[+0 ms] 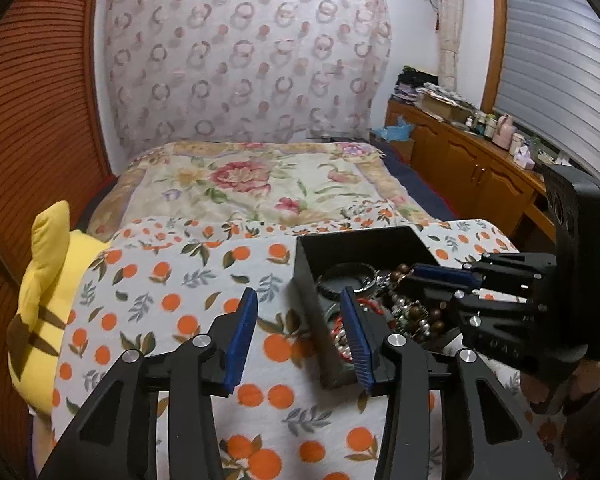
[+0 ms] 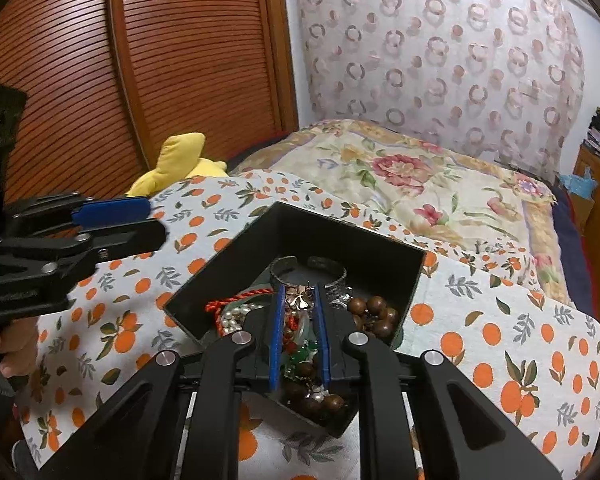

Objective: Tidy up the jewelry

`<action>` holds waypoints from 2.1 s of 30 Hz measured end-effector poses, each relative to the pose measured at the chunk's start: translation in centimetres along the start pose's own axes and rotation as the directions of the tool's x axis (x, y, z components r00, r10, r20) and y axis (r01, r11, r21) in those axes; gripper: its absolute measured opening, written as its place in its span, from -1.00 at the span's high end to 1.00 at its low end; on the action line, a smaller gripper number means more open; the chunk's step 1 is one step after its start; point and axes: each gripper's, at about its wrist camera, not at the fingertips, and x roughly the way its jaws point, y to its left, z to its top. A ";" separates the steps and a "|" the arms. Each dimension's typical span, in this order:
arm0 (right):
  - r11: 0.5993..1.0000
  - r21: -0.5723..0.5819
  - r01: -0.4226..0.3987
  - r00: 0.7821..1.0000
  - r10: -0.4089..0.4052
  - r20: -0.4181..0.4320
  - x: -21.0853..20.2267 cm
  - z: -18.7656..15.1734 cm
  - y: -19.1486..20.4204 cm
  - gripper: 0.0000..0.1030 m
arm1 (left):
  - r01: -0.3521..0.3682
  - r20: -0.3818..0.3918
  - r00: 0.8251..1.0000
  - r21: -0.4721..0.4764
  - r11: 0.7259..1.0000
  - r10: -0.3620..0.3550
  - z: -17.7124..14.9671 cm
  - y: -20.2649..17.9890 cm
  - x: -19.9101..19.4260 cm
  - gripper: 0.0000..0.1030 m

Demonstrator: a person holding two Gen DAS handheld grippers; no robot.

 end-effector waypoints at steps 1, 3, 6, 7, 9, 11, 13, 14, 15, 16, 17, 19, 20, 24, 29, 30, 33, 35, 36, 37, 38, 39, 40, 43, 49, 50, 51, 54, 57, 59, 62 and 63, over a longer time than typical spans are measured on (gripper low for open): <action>1.000 0.005 0.011 1.000 -0.011 0.001 0.0 -0.1 0.0 0.47 | -0.006 0.000 1.000 -0.002 1.000 0.006 -0.2 0.1 -0.2 0.15; 1.000 0.014 0.021 1.000 -0.021 0.003 -0.1 -0.2 -0.2 0.39 | -0.026 0.006 1.000 0.006 1.000 0.026 -0.5 0.0 -0.6 0.05; 0.999 0.026 0.046 0.999 -0.046 0.010 -0.7 -0.4 -0.3 0.39 | -0.035 0.014 0.999 0.012 0.999 0.035 -1.1 -0.3 -1.4 -0.09; 0.998 0.030 0.052 0.999 -0.053 0.013 -0.9 -0.5 -0.3 0.39 | -0.041 0.018 0.999 0.014 0.999 0.041 -1.2 -0.3 -1.7 -0.17; 0.997 0.042 0.069 0.997 -0.070 0.021 -1.7 -0.8 -0.3 0.38 | -0.049 0.027 0.998 0.020 0.999 0.049 -1.5 -0.6 -2.3 -0.27; 0.995 0.053 0.082 0.996 -0.084 0.030 -2.5 -1.3 -0.2 0.37 | -0.051 0.032 0.998 0.024 0.998 0.050 -1.8 -1.0 -2.9 -0.37; 0.993 0.065 0.094 0.995 -0.097 0.038 -3.4 -1.7 -0.1 0.23 | -0.060 0.041 0.997 0.029 0.998 0.059 -2.4 -1.4 -3.7 -0.53; 0.993 0.070 0.100 0.994 -0.103 0.043 -3.9 -2.0 -0.1 0.18 | -0.065 0.046 0.997 0.029 0.997 0.063 -2.5 -1.5 -4.0 -0.58; 0.991 0.078 0.109 0.992 -0.114 0.051 -4.6 -2.4 0.0 0.08 | -0.068 0.050 0.997 0.030 0.997 0.066 -2.9 -1.7 -4.4 -0.59; 0.990 0.081 0.116 0.991 -0.121 0.055 -5.0 -2.7 0.2 -0.04 | -0.069 0.050 0.996 0.029 0.997 0.068 -3.1 -1.9 -4.7 -0.63; 0.988 0.087 0.124 0.990 -0.129 0.061 -5.5 -3.1 0.2 -0.11 | -0.073 0.049 0.996 0.027 0.997 0.072 -3.2 -2.0 -4.9 -0.72; 0.984 0.110 0.143 0.985 -0.152 0.077 -6.9 -4.0 0.6 -0.40 | -0.088 0.056 0.995 0.021 0.996 0.086 -3.8 -2.3 -5.6 -0.76; 0.981 0.120 0.150 0.983 -0.161 0.087 -7.6 -4.4 0.7 -0.45 | -0.089 0.060 0.994 0.015 0.996 0.088 -4.1 -2.4 -6.1 -0.77; 0.969 0.152 0.192 0.969 -0.212 0.124 -10.1 -6.0 1.3 -0.76 | -0.104 0.075 0.992 -0.005 0.995 0.104 -5.1 -2.8 -7.5 -0.85; 0.956 0.191 0.221 0.950 -0.255 0.177 -13.6 -7.7 2.4 -0.94 | -0.117 0.091 0.989 -0.008 0.993 0.118 -6.3 -3.4 -9.2 -0.85; 0.954 0.195 0.227 0.946 -0.264 0.187 -14.2 -8.1 2.6 -0.95 | -0.121 0.093 0.988 -0.005 0.993 0.121 -6.5 -3.5 -9.4 -0.85; 0.947 0.207 0.246 0.935 -0.288 0.209 -15.8 -8.8 3.1 -0.95 | -0.132 0.096 0.987 0.000 0.991 0.131 -7.0 -3.9 -10.1 -0.85; 0.936 0.224 0.273 0.920 -0.322 0.223 -16.9 -9.3 3.5 -0.95 | -0.136 0.099 0.986 0.001 0.991 0.135 -7.3 -4.1 -10.6 -0.85; 0.932 0.228 0.281 0.915 -0.331 0.228 -17.4 -9.6 3.6 -0.95 | -0.139 0.102 0.985 -0.001 0.990 0.138 -7.4 -4.2 -10.9 -0.85; 0.929 0.235 0.286 0.911 -0.340 0.235 -17.8 -9.7 3.6 -0.95 | -0.142 0.104 0.984 -0.003 0.990 0.141 -7.6 -4.3 -11.1 -0.85; 0.928 0.241 0.286 0.908 -0.343 0.243 -18.2 -9.8 3.6 -0.95 | -0.143 0.107 0.984 -0.005 0.990 0.143 -7.7 -4.3 -11.4 -0.85; 0.926 0.244 0.287 0.905 -0.345 0.248 -18.6 -10.0 3.6 -0.95 | -0.144 0.109 0.984 -0.006 0.990 0.144 -7.7 -4.3 -11.5 -0.85; 0.925 0.246 0.288 0.903 -0.348 0.251 -18.8 -10.1 3.6 -0.95 | -0.147 0.113 0.983 -0.007 0.989 0.147 -7.8 -4.4 -11.7 -0.85; 0.926 0.245 0.289 0.901 -0.349 0.257 -19.2 -10.2 3.7 -0.95 | -0.155 0.117 0.981 -0.003 0.988 0.154 -7.9 -4.3 -12.1 -0.85; 0.922 0.245 0.299 0.899 -0.358 0.253 -19.2 -10.3 3.9 -0.95 | -0.158 0.145 0.977 -0.013 0.987 0.158 -8.0 -4.3 -13.0 -0.85; 0.923 0.244 0.298 0.899 -0.357 0.252 -19.2 -10.3 4.0 -0.95 | -0.157 0.147 0.977 -0.013 0.988 0.157 -8.0 -4.3 -13.1 -0.85; 0.923 0.243 0.299 0.899 -0.358 0.252 -19.2 -10.3 4.1 -0.95 | -0.160 0.151 0.976 -0.013 0.987 0.160 -8.0 -4.3 -13.2 -0.85; 0.923 0.244 0.297 0.900 -0.356 0.252 -19.1 -10.3 4.2 -0.95 | -0.156 0.156 0.975 -0.014 0.988 0.156 -7.9 -4.3 -13.4 -0.85; 0.923 0.242 0.299 0.900 -0.357 0.252 -19.2 -10.3 4.3 -0.95 | -0.155 0.156 0.975 -0.012 0.988 0.155 -7.9 -4.3 -13.5 -0.85; 0.923 0.243 0.298 0.899 -0.357 0.252 -19.2 -10.3 4.3 -0.95 | -0.157 0.158 0.975 -0.011 0.988 0.156 -7.9 -4.3 -13.5 -0.85; 0.923 0.243 0.298 0.899 -0.357 0.254 -19.2 -10.3 4.4 -0.95 | -0.155 0.156 0.976 -0.014 0.988 0.155 -7.9 -4.3 -13.5 -0.85; 0.923 0.243 0.298 0.899 -0.357 0.254 -19.2 -10.4 4.5 -0.95 | -0.154 0.156 0.976 -0.014 0.988 0.155 -7.9 -4.3 -13.5 -0.85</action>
